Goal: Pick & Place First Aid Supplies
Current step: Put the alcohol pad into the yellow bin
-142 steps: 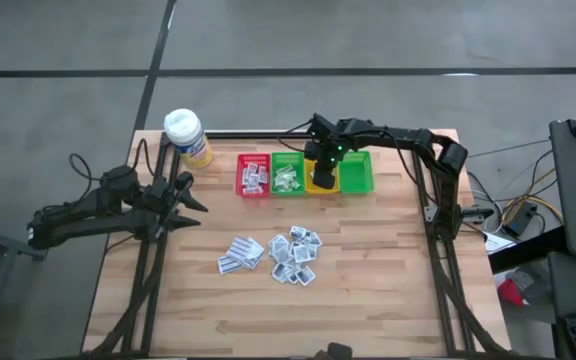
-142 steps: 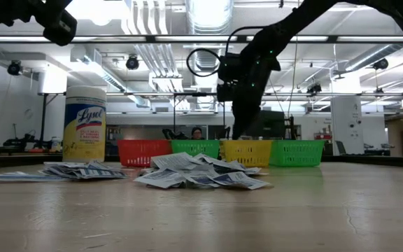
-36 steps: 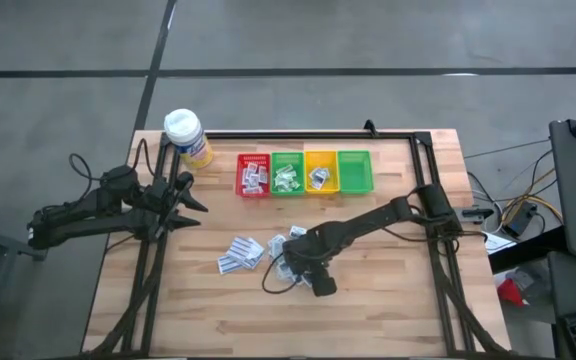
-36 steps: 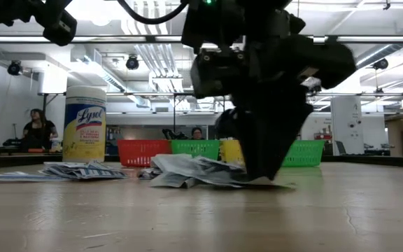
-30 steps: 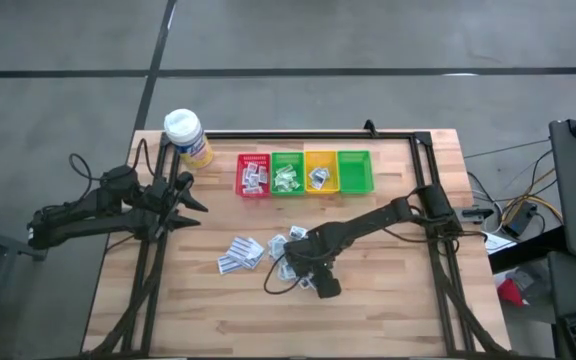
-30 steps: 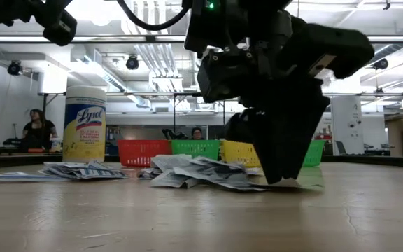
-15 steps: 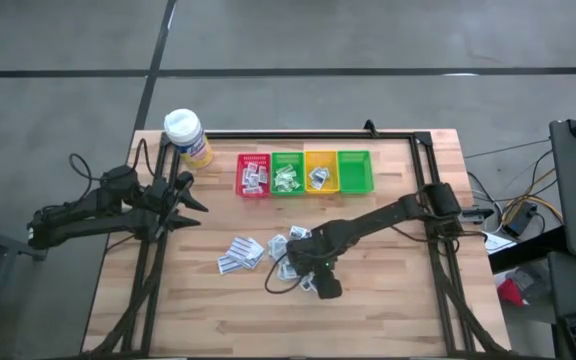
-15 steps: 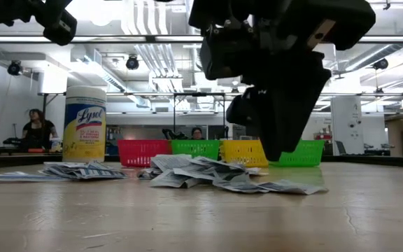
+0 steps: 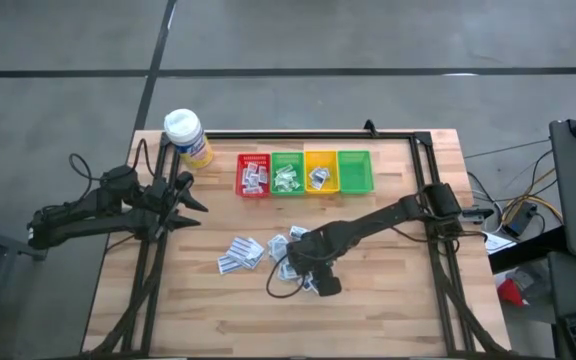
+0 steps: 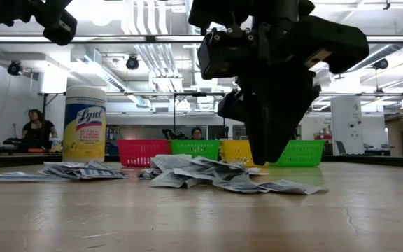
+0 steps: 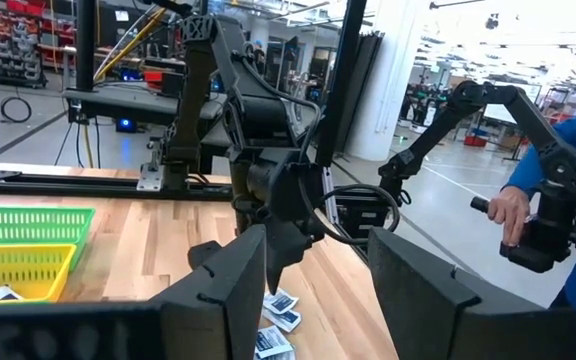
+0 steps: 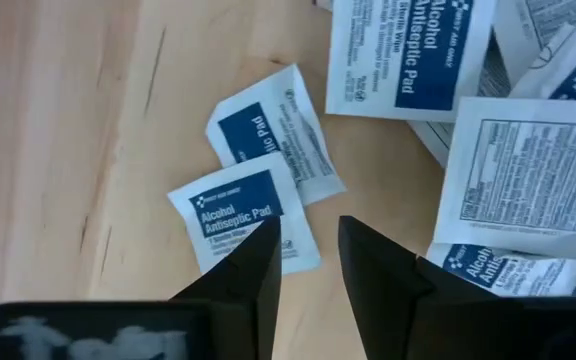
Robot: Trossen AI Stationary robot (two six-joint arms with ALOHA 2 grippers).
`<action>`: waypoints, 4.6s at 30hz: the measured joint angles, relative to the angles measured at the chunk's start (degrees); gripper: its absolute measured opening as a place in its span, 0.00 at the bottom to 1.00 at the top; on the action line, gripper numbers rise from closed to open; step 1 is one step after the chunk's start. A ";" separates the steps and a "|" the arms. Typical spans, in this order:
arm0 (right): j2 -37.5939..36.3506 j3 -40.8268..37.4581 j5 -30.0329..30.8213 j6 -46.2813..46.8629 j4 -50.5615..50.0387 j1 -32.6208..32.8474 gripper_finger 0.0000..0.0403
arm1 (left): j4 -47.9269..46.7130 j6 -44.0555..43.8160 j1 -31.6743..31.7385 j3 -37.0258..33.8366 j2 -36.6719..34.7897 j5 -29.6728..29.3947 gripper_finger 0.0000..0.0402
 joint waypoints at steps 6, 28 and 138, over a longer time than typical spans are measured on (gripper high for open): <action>0.00 -0.28 -1.53 -0.07 0.00 0.56 0.25 | -0.01 -0.05 0.00 0.00 -0.02 0.24 0.43; -0.46 -7.97 -1.26 4.24 5.63 0.78 0.23 | 0.00 -0.19 0.00 0.00 -0.02 0.24 0.43; -1.36 -9.91 18.99 17.04 -6.52 6.13 0.23 | 2.57 -0.75 0.00 -4.17 -0.01 0.20 0.43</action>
